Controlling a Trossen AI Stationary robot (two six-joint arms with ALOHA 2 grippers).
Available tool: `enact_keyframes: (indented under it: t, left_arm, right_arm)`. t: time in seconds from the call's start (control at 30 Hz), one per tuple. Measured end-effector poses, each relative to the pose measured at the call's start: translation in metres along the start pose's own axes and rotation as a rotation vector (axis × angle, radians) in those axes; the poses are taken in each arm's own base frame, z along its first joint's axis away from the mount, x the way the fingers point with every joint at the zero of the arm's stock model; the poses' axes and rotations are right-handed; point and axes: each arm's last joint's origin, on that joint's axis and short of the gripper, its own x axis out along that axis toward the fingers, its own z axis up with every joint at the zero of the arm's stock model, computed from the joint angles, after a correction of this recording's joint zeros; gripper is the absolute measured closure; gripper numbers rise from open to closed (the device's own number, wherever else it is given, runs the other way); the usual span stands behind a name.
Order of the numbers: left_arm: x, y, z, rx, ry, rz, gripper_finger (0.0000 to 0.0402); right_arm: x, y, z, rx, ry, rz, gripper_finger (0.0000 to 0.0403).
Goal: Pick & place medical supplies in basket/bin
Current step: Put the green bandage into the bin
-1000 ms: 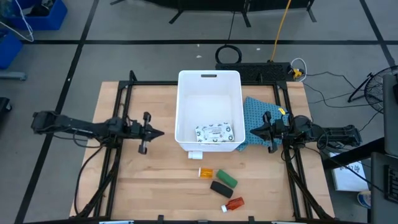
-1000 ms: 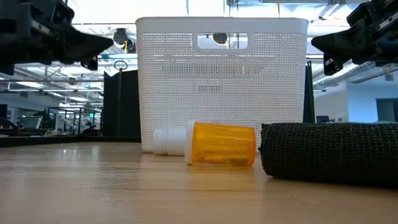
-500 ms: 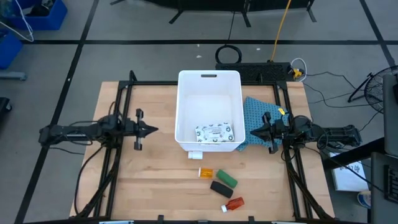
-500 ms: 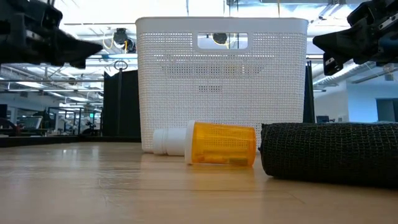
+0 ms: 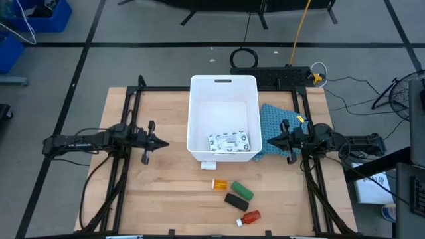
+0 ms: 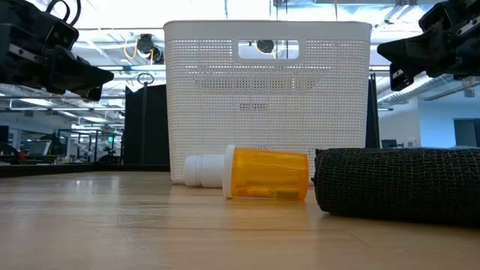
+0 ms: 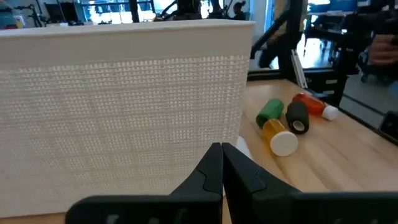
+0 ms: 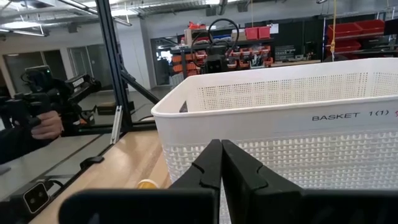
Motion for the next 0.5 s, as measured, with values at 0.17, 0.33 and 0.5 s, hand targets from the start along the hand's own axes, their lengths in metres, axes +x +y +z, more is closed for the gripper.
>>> enact_keyframes:
  t: [0.17, 0.33, 0.5]
  left_arm:
    - [0.000, 0.003, 0.000, -0.055, 0.004, 0.104, 0.0385]
    - [0.000, 0.005, 0.000, -0.051, 0.004, 0.180, 0.0378]
    - [-0.001, 0.006, 0.003, 0.020, -0.022, 0.200, 0.0377]
  right_arm:
    - [0.000, 0.000, 0.001, -0.059, -0.013, 0.002, 0.0403]
    - [0.000, 0.003, 0.016, -0.148, -0.150, 0.033, 0.0403]
    - [0.008, 0.011, 0.045, -0.243, -0.125, 0.075, 0.0403]
